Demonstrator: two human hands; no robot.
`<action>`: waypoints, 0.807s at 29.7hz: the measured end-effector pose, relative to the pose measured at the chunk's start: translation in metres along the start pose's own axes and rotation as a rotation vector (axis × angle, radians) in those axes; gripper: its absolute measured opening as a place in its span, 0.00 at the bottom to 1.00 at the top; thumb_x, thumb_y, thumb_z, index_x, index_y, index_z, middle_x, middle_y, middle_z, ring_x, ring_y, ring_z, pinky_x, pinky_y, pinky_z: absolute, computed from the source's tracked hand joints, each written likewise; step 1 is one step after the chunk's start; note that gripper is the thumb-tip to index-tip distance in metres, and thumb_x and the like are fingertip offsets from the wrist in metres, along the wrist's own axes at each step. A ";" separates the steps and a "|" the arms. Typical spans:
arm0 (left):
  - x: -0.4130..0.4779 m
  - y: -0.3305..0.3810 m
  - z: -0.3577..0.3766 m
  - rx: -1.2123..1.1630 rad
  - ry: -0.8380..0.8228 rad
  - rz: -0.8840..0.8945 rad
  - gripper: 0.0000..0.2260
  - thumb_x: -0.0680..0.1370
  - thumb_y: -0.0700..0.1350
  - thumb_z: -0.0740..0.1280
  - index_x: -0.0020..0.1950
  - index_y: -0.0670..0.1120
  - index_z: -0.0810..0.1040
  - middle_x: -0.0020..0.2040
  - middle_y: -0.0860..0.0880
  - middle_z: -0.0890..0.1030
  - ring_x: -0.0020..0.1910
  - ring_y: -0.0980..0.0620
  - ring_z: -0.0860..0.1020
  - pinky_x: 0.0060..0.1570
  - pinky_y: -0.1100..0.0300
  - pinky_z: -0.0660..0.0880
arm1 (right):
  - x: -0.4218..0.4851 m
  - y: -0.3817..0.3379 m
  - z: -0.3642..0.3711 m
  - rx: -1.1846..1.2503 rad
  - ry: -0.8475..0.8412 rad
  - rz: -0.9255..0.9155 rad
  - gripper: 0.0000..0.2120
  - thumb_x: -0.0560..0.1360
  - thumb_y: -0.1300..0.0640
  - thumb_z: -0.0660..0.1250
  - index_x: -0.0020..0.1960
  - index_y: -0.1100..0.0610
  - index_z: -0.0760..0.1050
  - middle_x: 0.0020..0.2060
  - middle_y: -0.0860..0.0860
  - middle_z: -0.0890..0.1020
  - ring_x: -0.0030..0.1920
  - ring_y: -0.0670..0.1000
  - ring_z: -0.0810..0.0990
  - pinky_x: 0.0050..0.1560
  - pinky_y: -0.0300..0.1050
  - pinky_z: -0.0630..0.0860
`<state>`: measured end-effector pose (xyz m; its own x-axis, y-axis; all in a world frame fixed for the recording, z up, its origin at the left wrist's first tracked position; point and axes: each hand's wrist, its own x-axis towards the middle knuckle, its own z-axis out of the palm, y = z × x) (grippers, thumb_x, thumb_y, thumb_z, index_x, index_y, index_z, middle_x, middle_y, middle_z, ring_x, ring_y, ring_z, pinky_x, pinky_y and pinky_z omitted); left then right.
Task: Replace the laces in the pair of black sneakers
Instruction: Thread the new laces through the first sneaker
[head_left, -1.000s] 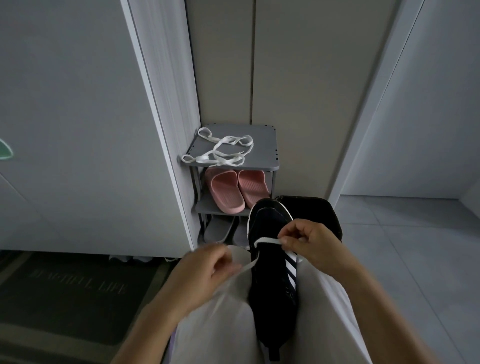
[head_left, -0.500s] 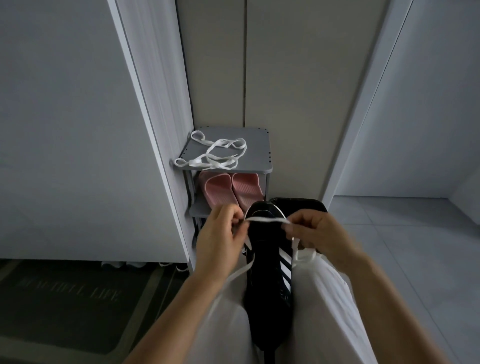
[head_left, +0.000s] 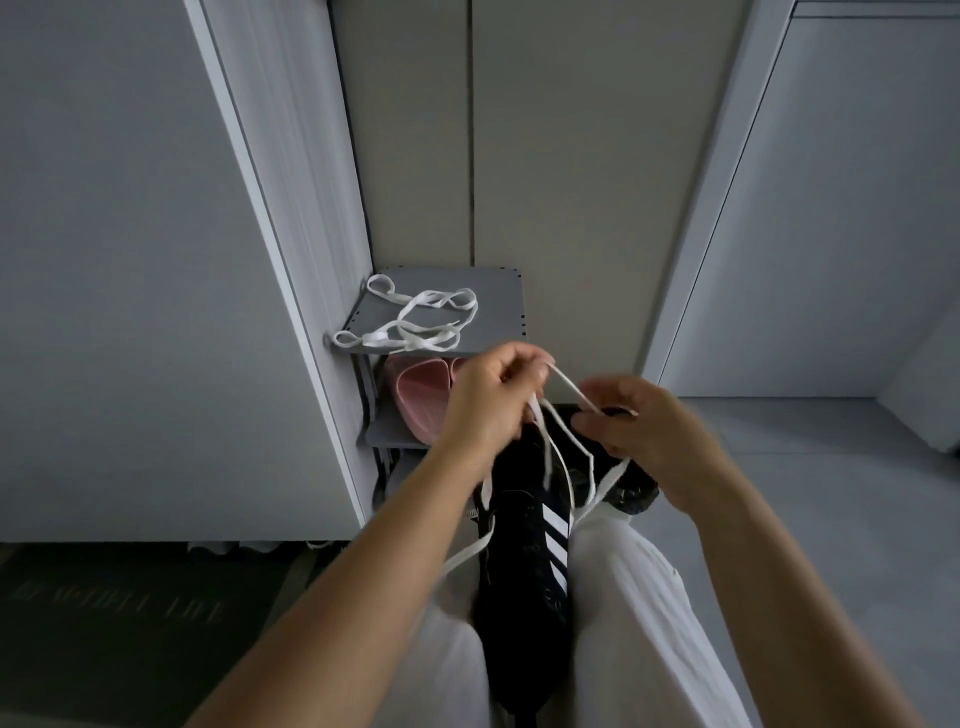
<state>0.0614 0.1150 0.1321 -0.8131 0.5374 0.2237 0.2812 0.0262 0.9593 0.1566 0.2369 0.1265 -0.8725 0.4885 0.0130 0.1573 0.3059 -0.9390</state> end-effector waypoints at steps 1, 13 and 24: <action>0.006 0.004 -0.004 0.003 0.038 0.011 0.08 0.77 0.37 0.64 0.42 0.48 0.77 0.31 0.51 0.74 0.25 0.58 0.70 0.25 0.67 0.67 | -0.002 0.004 0.001 -0.065 -0.014 0.016 0.07 0.71 0.61 0.71 0.42 0.49 0.77 0.34 0.44 0.79 0.31 0.44 0.73 0.36 0.38 0.69; 0.006 0.004 -0.034 0.105 -0.078 -0.022 0.07 0.75 0.32 0.65 0.44 0.43 0.76 0.33 0.49 0.77 0.28 0.58 0.74 0.28 0.66 0.72 | -0.010 0.014 0.012 0.500 -0.091 0.088 0.10 0.76 0.58 0.62 0.41 0.62 0.77 0.29 0.51 0.76 0.26 0.45 0.67 0.28 0.35 0.66; -0.035 -0.003 -0.002 0.168 -0.434 0.203 0.19 0.74 0.35 0.67 0.62 0.51 0.74 0.42 0.61 0.77 0.35 0.65 0.74 0.44 0.69 0.71 | -0.024 -0.002 -0.003 -0.073 -0.122 -0.173 0.12 0.77 0.60 0.63 0.37 0.64 0.77 0.20 0.47 0.71 0.22 0.43 0.67 0.24 0.34 0.66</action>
<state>0.0877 0.0947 0.1213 -0.4565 0.8458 0.2763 0.5188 0.0008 0.8549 0.1783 0.2267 0.1294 -0.9383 0.3221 0.1260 0.0294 0.4374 -0.8988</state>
